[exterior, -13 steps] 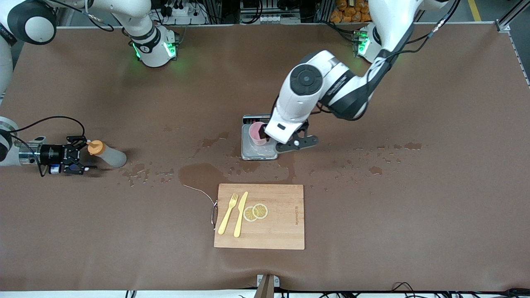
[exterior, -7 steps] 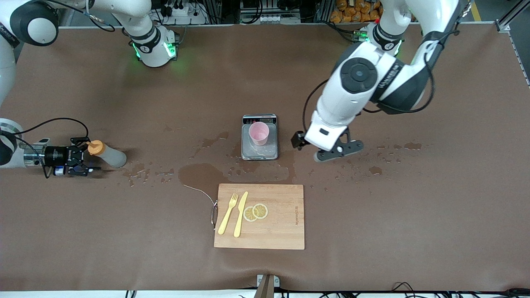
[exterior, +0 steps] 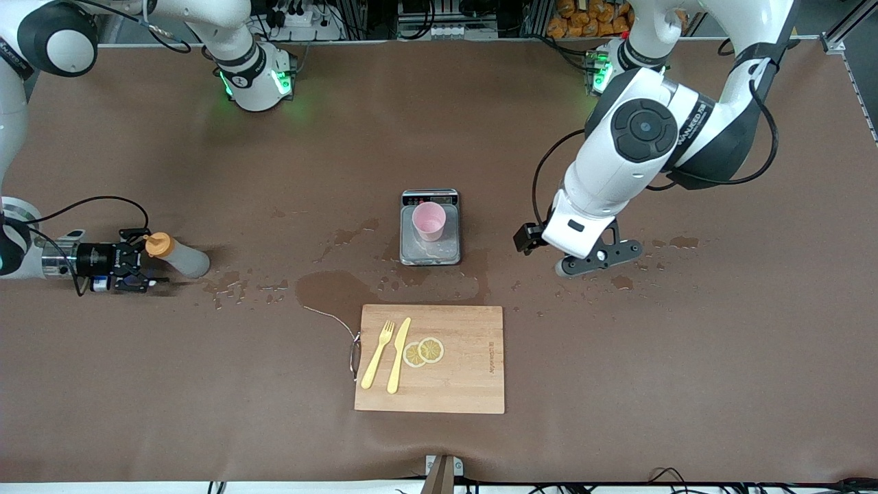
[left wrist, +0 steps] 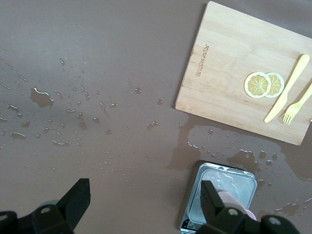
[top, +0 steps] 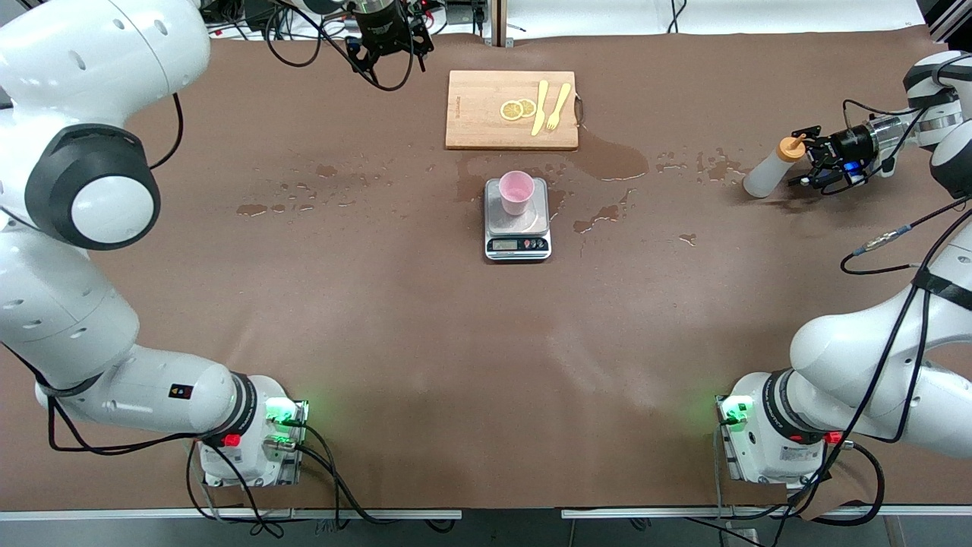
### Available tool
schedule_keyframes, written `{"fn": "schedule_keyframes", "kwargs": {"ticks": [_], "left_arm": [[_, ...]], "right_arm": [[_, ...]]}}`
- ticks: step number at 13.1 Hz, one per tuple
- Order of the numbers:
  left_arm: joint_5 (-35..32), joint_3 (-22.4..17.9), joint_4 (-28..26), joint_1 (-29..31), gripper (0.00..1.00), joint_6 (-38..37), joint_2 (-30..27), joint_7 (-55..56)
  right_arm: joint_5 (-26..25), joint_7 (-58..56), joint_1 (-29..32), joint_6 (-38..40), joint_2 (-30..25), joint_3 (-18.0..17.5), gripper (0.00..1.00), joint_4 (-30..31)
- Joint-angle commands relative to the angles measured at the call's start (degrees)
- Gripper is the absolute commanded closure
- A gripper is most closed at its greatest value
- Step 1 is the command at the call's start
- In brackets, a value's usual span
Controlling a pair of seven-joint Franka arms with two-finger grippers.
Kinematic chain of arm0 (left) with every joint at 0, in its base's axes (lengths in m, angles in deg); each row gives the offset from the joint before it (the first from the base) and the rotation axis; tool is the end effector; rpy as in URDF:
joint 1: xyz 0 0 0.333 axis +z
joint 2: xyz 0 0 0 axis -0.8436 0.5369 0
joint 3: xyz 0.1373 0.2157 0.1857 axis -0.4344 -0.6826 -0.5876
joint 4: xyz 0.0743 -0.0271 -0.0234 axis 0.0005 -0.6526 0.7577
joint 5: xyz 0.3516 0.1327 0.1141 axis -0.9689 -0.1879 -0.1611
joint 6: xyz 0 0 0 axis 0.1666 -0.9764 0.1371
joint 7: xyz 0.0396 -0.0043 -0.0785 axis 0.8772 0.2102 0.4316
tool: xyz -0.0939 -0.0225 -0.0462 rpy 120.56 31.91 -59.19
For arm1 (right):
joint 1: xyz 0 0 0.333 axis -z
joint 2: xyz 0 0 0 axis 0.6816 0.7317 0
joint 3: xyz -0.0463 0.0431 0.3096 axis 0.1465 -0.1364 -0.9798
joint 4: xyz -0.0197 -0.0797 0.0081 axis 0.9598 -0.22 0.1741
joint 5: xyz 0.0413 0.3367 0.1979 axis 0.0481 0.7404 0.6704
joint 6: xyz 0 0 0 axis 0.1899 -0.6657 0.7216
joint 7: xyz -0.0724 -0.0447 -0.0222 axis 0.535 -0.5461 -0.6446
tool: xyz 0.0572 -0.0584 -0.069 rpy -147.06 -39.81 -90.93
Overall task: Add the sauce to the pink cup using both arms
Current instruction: 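Lift the white bottle with the right gripper while the left gripper withdraws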
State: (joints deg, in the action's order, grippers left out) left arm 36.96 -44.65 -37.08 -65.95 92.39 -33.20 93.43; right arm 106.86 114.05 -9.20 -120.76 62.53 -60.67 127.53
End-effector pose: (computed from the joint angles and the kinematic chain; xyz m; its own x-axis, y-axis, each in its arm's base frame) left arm 0.5808 -0.3274 0.4732 0.9664 0.2568 -0.0115 0.2569 -0.9631 0.0801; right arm 0.5535 -0.2722 0.1293 -0.0626 -0.4286 -0.9013 -0.9925 -0.0686 0.1015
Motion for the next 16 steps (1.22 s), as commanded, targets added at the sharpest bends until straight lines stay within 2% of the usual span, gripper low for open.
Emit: {"fn": "schedule_keyframes", "kwargs": {"ticks": [1,5,11,12,13,14,15,16], "left_arm": [[-0.7,0.6,-1.2,1.0,0.00,-0.8,-1.8,-1.3],[-0.5,0.2,-1.2,3.2,0.00,-4.3,-3.3,-7.4],[0.2,0.7,-1.2,12.0,0.00,-9.3,-7.2,-21.2],[0.2,0.7,-1.2,13.3,0.00,-10.9,-7.8,-24.5],[0.3,0.7,-1.2,14.7,0.00,-12.2,-8.6,-27.6],[0.3,0.7,-1.2,15.9,0.00,-13.6,-9.5,-30.3],[0.3,0.7,-1.2,16.2,0.00,-14.5,-10.0,-31.3],[0.3,0.5,-1.2,16.4,0.00,-15.0,-10.8,-31.7]], "right_arm": [[1.4,-0.4,-0.6,-0.6,-0.3,0.1,0.00,1.2],[2.2,-0.4,-1.9,-1.6,-0.3,0.1,0.00,2.3],[2.8,-1.1,-3.0,-1.9,-0.3,0.1,0.00,3.8],[2.7,-1.2,-2.8,-1.8,-0.3,0.2,0.05,3.8],[2.6,-1.3,-2.7,-1.7,-0.4,0.2,0.19,3.8],[2.5,-1.3,-2.7,-1.6,-0.4,0.2,0.29,3.8],[2.5,-1.3,-2.6,-1.6,-0.4,0.2,0.32,3.7],[2.4,-1.2,-2.7,-1.6,-0.4,0.2,0.42,3.7]]}}
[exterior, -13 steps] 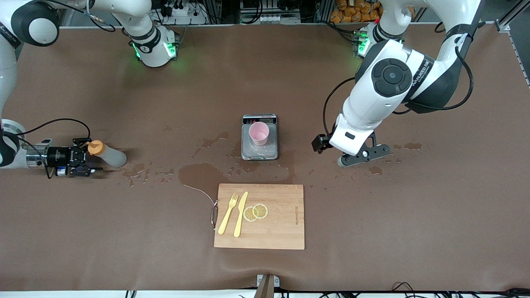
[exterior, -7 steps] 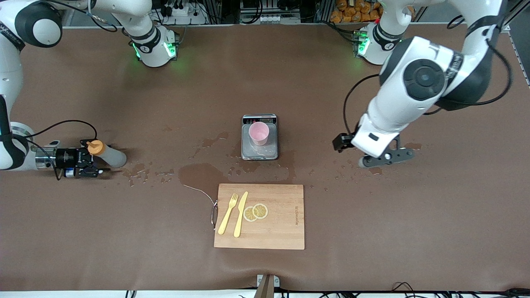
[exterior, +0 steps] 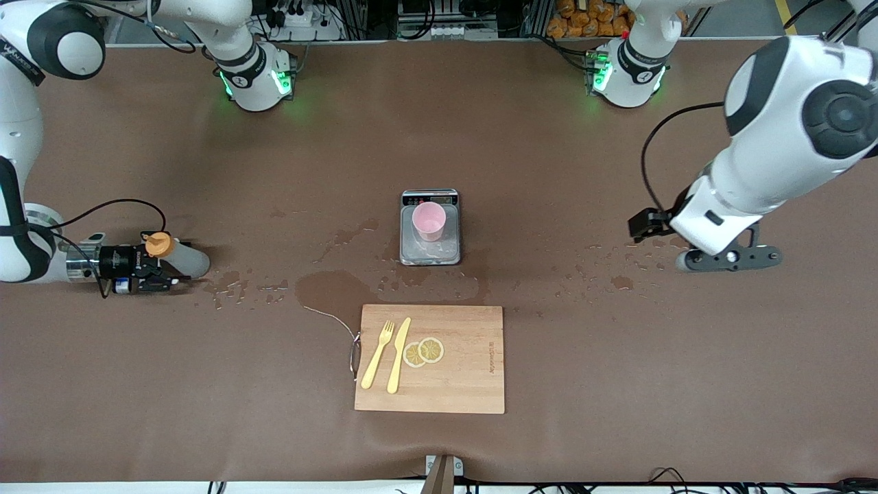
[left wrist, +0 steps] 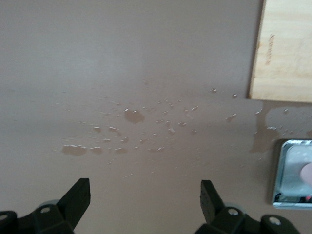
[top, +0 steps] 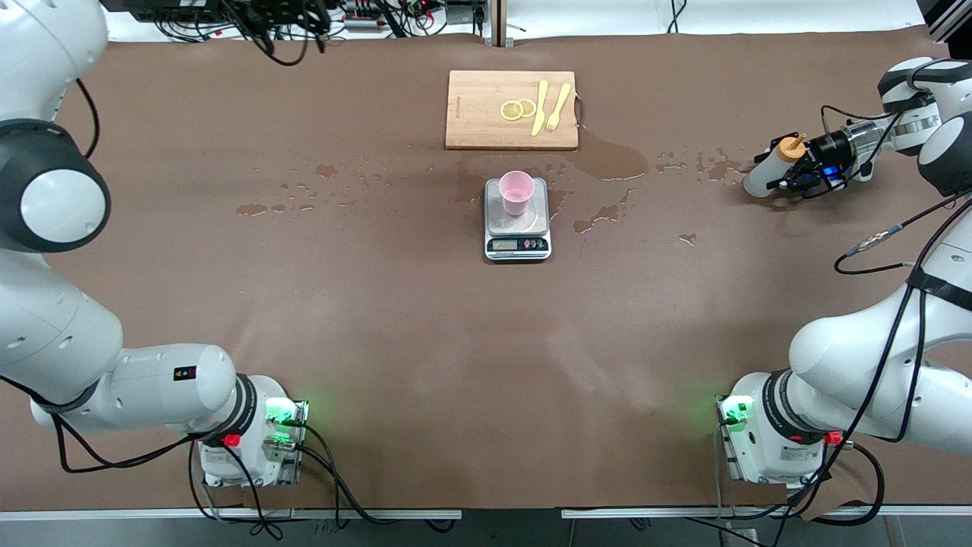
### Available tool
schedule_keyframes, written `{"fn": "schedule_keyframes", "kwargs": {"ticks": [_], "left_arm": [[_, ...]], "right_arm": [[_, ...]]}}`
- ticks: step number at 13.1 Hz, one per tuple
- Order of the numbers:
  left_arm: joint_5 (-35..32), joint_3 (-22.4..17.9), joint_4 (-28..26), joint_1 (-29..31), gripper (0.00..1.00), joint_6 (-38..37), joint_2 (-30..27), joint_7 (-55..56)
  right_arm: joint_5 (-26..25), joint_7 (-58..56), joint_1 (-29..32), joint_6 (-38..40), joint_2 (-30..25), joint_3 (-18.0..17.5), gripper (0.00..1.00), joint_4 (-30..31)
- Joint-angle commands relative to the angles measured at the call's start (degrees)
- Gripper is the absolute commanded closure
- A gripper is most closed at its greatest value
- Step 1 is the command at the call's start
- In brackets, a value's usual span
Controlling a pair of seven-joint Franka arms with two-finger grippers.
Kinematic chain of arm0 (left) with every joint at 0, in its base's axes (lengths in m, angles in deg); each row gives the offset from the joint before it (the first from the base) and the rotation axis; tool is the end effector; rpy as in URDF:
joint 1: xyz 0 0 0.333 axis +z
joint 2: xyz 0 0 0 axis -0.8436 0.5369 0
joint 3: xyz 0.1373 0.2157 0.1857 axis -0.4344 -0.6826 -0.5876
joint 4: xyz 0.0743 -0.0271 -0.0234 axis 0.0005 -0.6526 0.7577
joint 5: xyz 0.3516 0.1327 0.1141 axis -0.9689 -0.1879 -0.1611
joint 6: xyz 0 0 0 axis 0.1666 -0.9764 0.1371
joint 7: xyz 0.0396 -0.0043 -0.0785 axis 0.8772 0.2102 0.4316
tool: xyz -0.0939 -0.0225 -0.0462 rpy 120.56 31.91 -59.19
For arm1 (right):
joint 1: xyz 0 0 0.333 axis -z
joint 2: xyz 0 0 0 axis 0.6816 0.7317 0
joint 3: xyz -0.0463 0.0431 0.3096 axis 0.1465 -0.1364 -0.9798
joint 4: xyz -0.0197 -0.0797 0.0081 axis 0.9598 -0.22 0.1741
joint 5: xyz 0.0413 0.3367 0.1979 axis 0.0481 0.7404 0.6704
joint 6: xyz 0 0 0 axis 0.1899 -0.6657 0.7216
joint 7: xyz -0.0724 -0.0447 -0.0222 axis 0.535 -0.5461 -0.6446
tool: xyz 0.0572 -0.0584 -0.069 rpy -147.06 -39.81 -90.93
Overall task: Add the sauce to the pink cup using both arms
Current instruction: 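Lift the white bottle with the right gripper while the left gripper withdraws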
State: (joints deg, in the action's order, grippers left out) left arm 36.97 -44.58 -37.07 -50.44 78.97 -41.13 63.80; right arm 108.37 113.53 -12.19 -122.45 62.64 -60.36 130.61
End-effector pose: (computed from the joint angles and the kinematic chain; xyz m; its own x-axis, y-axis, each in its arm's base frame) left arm 0.5993 -0.1567 0.5359 0.9985 0.0070 -0.0548 0.0063 -0.9999 -0.0138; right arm 0.5538 -0.2380 0.1112 -0.0748 -0.4140 -0.9072 -0.9884 -0.0894 0.1224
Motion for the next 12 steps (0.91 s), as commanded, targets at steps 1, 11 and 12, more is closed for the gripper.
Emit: {"fn": "schedule_keyframes", "kwargs": {"ticks": [1,11,12], "left_arm": [[0.3,0.1,-1.4,1.1,0.00,-1.7,-3.3,-3.0],[4.8,-18.8,-6.8,-9.9,0.00,-8.7,-16.5,-18.2],[4.8,-19.2,-6.8,-10.6,0.00,-8.9,-16.7,-18.3]], "right_arm": [[0.8,-0.4,0.3,0.0,-0.6,-0.1,0.43,0.6],[-1.1,9.4,-4.4,0.6,-6.1,0.2,0.50,0.0],[-1.8,11.1,-5.3,0.4,-7.3,0.2,0.50,0.0]]}}
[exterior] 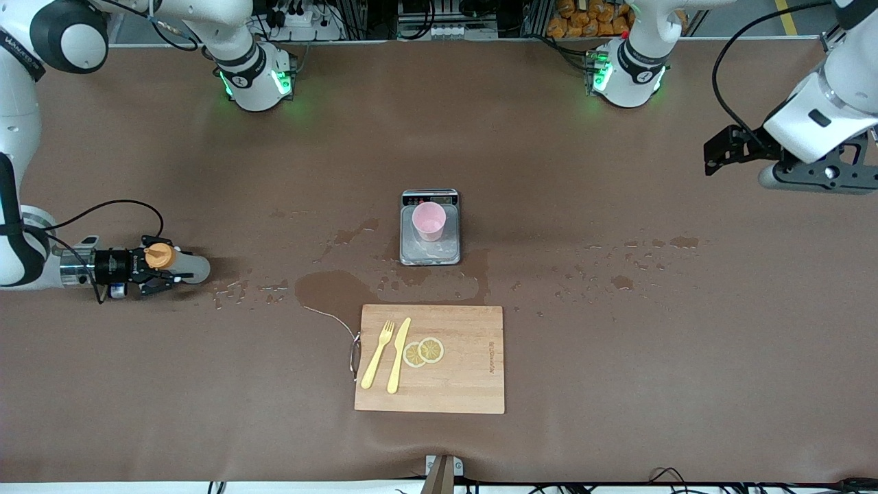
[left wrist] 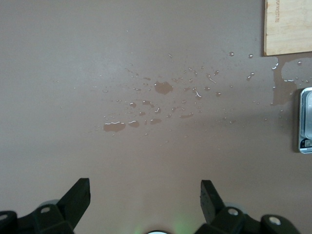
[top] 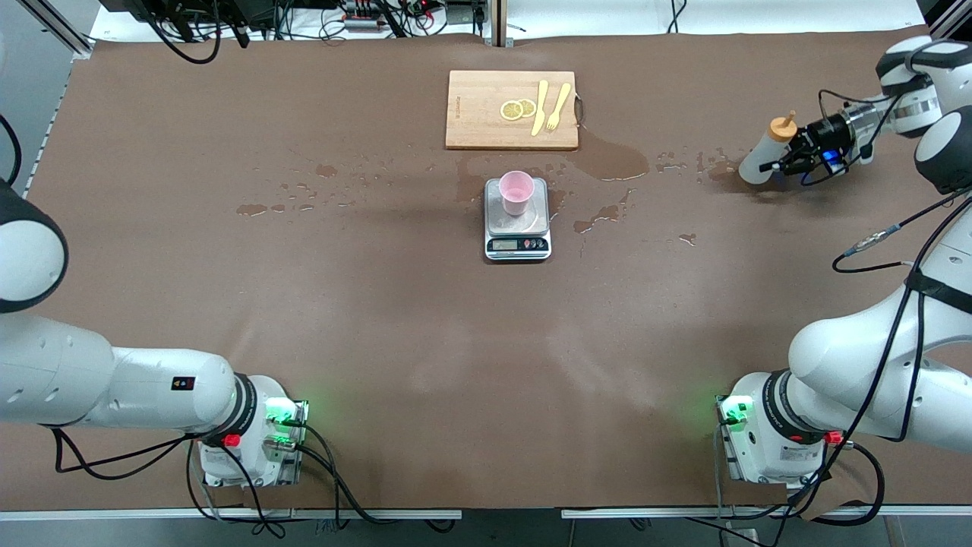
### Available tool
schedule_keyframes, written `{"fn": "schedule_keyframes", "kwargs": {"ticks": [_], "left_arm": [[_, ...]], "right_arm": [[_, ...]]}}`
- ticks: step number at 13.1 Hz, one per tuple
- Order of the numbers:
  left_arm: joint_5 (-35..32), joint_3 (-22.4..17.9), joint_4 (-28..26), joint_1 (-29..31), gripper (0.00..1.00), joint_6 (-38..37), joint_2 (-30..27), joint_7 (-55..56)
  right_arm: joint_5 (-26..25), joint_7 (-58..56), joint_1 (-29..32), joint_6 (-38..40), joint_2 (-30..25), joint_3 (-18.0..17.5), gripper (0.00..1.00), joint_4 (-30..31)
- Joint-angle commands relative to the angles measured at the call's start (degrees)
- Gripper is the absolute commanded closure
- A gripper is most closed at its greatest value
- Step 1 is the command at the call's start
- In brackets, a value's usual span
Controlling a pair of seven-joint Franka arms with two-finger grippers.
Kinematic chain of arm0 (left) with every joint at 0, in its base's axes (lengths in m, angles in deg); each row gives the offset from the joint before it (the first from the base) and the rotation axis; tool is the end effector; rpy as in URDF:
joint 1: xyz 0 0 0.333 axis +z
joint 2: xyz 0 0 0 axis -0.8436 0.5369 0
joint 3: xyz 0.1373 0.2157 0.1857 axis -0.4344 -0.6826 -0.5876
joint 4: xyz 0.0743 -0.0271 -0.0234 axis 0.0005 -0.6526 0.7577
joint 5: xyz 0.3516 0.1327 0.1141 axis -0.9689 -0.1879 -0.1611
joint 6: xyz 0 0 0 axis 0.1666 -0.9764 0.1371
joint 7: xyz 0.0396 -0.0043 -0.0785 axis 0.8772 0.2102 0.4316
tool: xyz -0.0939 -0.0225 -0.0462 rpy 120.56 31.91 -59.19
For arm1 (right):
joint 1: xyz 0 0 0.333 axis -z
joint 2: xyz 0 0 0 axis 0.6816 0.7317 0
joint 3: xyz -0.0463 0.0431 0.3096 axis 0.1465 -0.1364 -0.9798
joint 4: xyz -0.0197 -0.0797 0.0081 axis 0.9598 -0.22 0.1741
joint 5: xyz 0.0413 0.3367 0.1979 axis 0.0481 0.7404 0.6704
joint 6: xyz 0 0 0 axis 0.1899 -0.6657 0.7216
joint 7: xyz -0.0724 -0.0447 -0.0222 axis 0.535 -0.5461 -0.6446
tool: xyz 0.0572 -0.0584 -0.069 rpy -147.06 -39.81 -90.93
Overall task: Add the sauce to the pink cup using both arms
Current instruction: 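Lift the white bottle with the right gripper while the left gripper withdraws, then carry the white bottle with the right gripper over the pink cup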
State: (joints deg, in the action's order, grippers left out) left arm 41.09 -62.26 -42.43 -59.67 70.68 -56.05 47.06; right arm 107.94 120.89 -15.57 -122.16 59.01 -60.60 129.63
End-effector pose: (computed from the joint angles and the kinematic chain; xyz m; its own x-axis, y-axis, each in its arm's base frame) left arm 0.5307 -0.0865 0.6203 0.9897 -0.1319 -0.0547 -0.1335 -0.9907 -0.0249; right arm 0.5832 -0.2112 0.1551 -0.1103 -0.4653 -0.8783 -0.9800 -0.0961 0.1740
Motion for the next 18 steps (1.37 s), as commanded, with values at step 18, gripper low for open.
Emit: {"fn": "schedule_keyframes", "kwargs": {"ticks": [18], "left_arm": [[4.2,-3.2,1.3,-2.2,0.00,-1.3,-1.5,3.1]], "right_arm": [[-21.6,41.0,-25.4,-6.7,-27.4,0.4,0.50,9.3]]}}
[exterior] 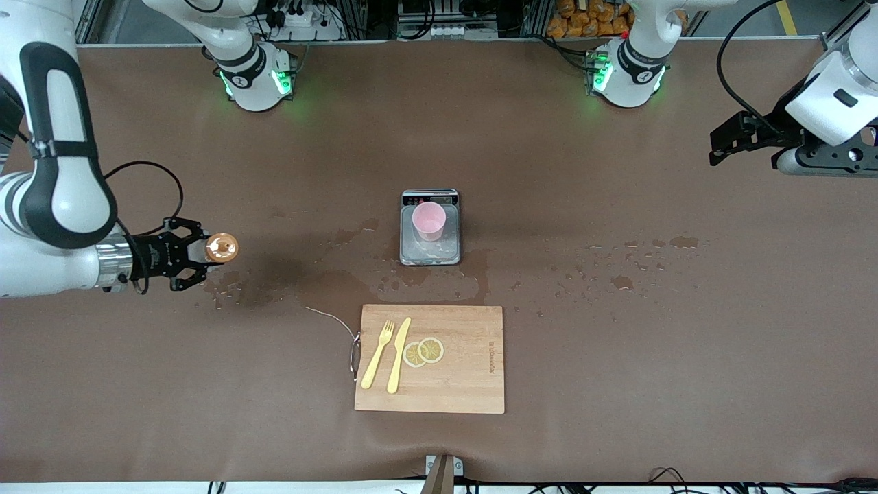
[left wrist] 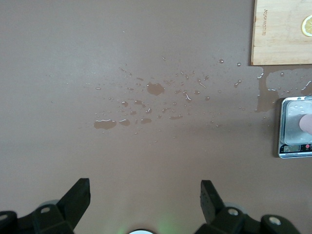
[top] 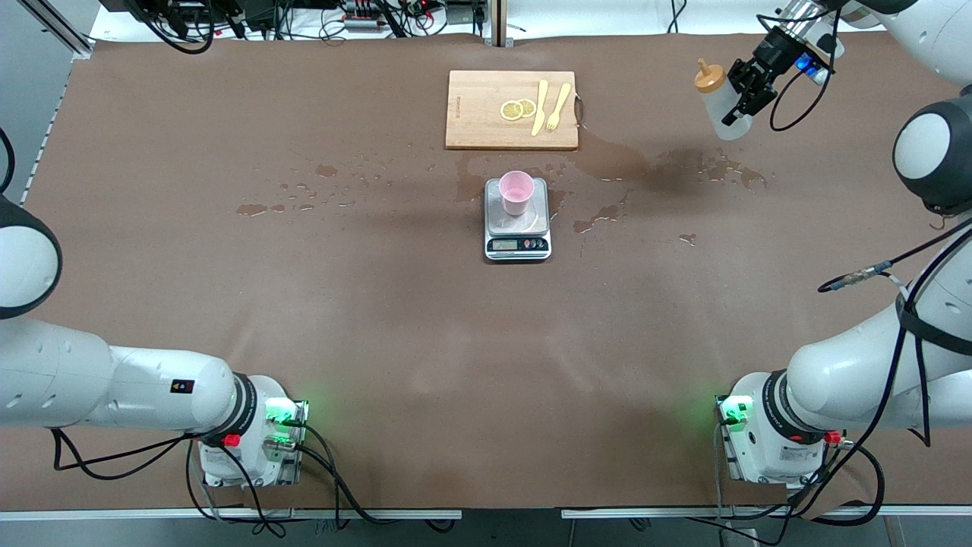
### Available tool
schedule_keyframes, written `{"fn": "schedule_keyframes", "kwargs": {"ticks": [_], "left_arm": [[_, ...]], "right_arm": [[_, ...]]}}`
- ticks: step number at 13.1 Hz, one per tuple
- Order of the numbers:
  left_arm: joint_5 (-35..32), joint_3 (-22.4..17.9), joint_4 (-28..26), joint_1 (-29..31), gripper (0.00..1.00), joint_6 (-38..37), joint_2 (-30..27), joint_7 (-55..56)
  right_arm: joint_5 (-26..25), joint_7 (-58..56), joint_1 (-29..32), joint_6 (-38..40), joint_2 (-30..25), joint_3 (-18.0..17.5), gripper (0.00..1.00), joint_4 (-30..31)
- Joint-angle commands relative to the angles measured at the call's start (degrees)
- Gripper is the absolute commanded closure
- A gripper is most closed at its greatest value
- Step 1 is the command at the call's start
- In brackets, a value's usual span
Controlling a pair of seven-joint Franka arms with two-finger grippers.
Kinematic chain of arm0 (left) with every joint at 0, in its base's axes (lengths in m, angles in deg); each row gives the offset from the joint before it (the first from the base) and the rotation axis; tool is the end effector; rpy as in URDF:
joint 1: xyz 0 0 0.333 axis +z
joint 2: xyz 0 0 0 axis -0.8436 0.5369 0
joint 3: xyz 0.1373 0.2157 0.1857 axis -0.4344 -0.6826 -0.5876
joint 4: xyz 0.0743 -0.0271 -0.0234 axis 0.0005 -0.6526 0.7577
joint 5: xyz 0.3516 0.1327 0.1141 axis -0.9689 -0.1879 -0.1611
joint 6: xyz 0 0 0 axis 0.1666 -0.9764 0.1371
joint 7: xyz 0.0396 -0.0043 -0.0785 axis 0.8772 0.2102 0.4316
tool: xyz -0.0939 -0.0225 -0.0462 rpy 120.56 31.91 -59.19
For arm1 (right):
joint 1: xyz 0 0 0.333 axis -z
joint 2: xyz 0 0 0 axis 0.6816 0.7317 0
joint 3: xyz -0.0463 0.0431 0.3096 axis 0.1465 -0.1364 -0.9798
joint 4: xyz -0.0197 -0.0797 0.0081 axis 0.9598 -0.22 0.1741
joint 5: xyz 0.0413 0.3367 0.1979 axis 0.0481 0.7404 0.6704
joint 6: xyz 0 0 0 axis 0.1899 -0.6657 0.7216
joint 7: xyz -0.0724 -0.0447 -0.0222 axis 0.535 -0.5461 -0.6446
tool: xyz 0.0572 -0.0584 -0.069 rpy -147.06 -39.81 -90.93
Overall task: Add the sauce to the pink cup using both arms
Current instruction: 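Carry the white bottle with the right gripper over the pink cup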
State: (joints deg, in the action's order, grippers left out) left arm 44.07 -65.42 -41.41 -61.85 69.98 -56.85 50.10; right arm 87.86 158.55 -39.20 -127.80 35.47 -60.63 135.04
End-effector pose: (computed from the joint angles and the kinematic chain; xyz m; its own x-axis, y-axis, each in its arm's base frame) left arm 0.5262 -0.0822 0.6352 0.9971 -0.0654 -0.0380 -0.0644 -0.9976 0.0266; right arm 0.6209 0.0047 0.3576 -0.1306 -0.8940 -0.4285 -0.9227 -0.0484 0.3824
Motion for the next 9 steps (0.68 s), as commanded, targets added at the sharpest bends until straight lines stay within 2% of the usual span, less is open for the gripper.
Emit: {"fn": "schedule_keyframes", "kwargs": {"ticks": [1,3,6,9], "left_arm": [[1.3,-0.1,0.4,0.0,0.00,-0.5,-0.5,0.0],[1.3,-0.3,0.5,0.2,0.00,-0.1,-0.2,0.0],[1.2,-0.5,0.5,0.2,0.00,0.6,-0.1,-0.3],[1.0,-0.2,0.5,0.1,0.00,0.6,-0.1,-0.2]], "right_arm": [[-3.1,5.8,-3.1,-1.1,-4.2,0.5,0.50,3.9],[-5.9,11.1,-6.6,-1.3,-4.4,0.4,0.50,3.9],[-6.6,16.7,-10.1,-1.0,-4.4,0.4,0.50,3.9],[-9.8,23.4,-14.0,-0.7,-4.8,0.4,0.50,3.9]]}}
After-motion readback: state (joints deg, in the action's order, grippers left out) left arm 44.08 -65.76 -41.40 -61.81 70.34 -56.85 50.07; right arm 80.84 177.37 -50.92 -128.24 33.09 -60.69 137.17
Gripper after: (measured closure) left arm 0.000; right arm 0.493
